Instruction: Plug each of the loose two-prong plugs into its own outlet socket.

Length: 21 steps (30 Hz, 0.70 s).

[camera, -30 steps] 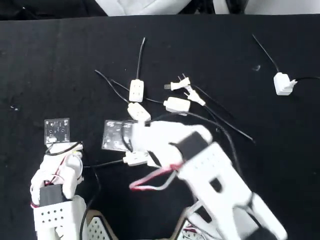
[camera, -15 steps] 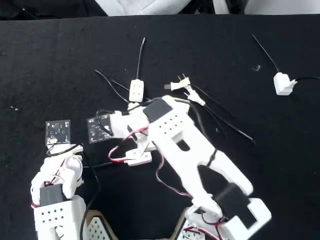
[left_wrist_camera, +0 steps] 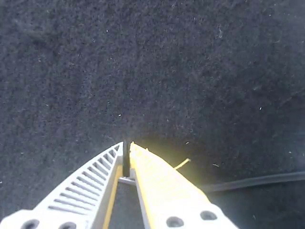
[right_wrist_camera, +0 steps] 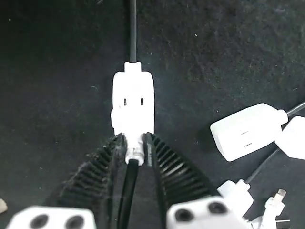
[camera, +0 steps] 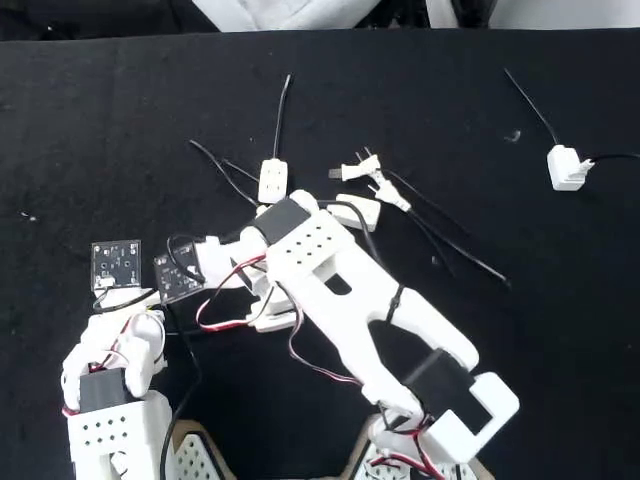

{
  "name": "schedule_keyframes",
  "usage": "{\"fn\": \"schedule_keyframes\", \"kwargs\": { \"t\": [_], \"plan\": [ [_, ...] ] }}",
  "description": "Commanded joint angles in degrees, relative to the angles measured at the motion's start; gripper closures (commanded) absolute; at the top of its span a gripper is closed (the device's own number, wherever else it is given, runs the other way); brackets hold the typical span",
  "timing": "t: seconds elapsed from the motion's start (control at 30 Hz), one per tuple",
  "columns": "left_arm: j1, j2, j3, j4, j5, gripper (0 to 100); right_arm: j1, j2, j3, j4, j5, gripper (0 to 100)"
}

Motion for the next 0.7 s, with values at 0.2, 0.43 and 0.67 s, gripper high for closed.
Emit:
{"fn": "schedule_keyframes", "kwargs": {
  "t": [0.2, 0.43, 0.67],
  "plan": [
    [-0.57, -0.35, -0.57, 0.18, -0.26, 97, -0.53, 0.66, -2.86, 0.09, 2.29, 98.8],
    [-0.57, -0.35, -0.57, 0.18, -0.26, 97, -0.44, 0.75, -5.41, 0.26, 2.64, 98.8],
    [-0.48, -0.44, -0.66, 0.18, -0.26, 97, 0.35, 0.40, -8.75, 2.55, 0.79, 98.8]
  ]
}}
